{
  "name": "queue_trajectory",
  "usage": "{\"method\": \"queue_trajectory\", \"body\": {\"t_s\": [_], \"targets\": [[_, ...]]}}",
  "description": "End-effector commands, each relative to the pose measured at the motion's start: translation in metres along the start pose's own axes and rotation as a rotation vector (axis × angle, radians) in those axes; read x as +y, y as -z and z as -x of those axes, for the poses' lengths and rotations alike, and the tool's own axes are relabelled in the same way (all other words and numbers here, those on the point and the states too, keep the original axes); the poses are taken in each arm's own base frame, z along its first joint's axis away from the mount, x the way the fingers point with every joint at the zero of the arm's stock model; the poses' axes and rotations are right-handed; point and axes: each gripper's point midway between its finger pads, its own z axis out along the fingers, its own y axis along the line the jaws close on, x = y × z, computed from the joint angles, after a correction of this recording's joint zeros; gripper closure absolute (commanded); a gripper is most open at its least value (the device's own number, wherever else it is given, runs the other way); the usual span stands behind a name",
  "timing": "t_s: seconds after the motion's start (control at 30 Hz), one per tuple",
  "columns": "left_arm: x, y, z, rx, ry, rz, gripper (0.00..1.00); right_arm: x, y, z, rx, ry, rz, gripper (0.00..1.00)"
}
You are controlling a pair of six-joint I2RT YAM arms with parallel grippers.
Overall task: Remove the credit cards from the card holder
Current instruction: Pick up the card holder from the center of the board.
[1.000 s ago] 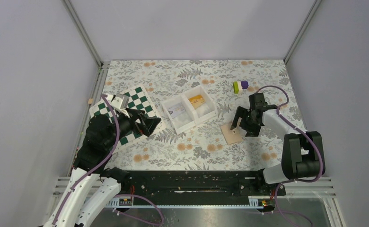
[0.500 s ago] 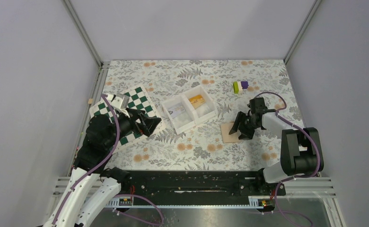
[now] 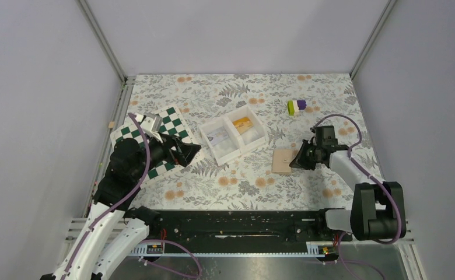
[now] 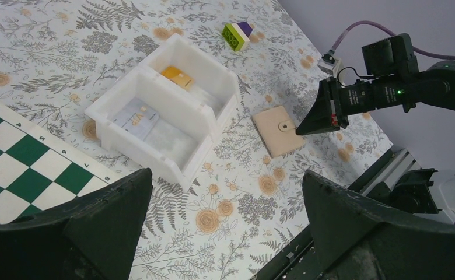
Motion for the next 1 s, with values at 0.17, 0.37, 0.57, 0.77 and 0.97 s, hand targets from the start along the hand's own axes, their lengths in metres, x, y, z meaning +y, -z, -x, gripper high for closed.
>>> {"method": "queue_trajectory", "body": {"t_s": [0.17,0.37,0.57,0.77,0.97], "targets": [[-0.008,0.001,0.005,-0.037,0.056,-0.028,0.01,0.023,0.033,0.01,-0.098,0.045,0.081,1.0],[-0.012,-0.01,-0.018,0.069,0.162,-0.07,0.02,0.046,0.065,0.012,-0.139,0.057,0.144,1.0],[-0.006,-0.023,-0.038,0.092,0.256,-0.069,0.02,0.072,0.09,0.003,-0.157,0.087,0.256,1.0],[-0.011,-0.04,-0.06,0.134,0.357,-0.149,0.02,0.107,0.103,-0.016,-0.131,0.16,0.373,1.0],[-0.02,-0.047,-0.074,0.133,0.431,-0.245,0.01,0.171,0.131,-0.043,-0.081,0.291,0.558,1.0]]}}
